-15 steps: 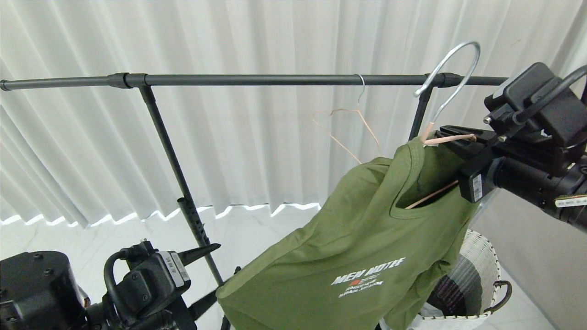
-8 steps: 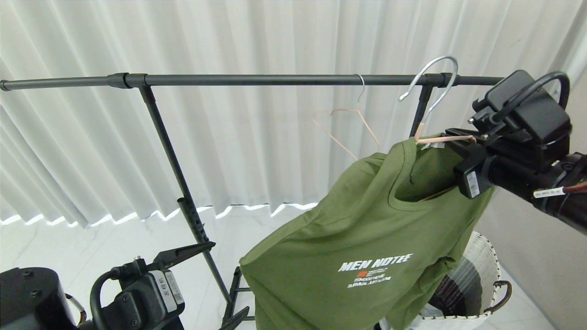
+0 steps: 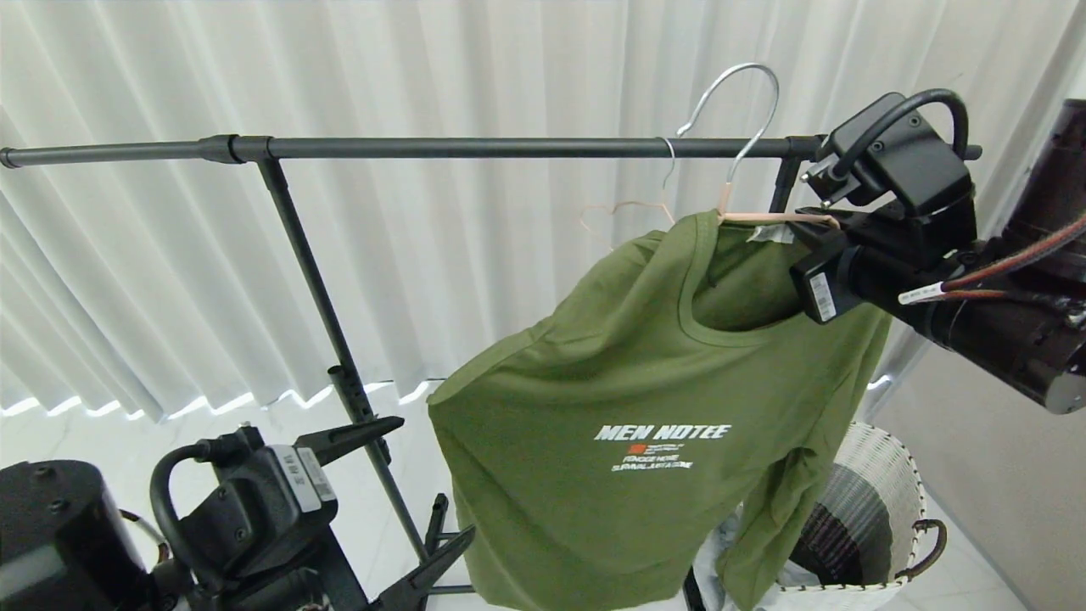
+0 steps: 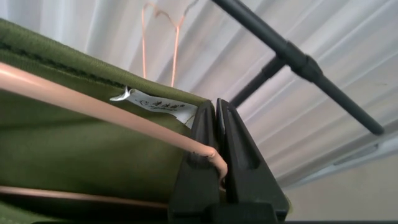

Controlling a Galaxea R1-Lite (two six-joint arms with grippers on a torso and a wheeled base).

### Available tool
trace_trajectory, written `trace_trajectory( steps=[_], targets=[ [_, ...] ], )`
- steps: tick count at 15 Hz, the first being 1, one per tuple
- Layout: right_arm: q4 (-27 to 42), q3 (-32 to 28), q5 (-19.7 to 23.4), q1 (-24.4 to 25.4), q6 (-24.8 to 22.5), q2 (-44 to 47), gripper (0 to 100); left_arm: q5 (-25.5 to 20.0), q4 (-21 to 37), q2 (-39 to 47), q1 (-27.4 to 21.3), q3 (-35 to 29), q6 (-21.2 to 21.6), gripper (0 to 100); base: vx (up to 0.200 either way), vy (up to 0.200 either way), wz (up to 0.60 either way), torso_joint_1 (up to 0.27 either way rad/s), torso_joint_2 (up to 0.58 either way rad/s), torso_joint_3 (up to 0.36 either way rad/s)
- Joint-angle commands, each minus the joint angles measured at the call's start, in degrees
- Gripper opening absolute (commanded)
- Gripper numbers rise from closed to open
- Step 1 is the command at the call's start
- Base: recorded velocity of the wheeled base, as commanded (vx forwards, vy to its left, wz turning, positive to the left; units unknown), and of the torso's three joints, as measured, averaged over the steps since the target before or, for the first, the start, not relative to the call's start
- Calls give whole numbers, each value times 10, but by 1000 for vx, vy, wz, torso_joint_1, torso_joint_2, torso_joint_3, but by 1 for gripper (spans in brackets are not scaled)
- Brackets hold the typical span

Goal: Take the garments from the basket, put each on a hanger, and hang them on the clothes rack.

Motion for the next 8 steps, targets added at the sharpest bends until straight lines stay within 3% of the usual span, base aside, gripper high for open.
trace_trajectory(
  steps=[1, 4, 5, 8],
  targets=[
    [1, -13, 0, 10, -1, 16, 0, 1, -1, 55, -25, -30, -14, 100, 0, 0, 0, 0, 0, 0],
    [1, -16, 0, 19, -1, 16, 0, 4, -2, 79, -4, -32, -18, 100, 0, 0, 0, 0, 0, 0],
    [1, -16, 0, 21, -1, 15, 0, 4, -2, 78, 2, -33, -18, 0, 0, 0, 0, 0, 0, 0],
    [1, -15, 0, 24, -2, 16, 0, 4, -2, 78, 9, -33, -18, 0, 0, 0, 0, 0, 0, 0]
  ],
)
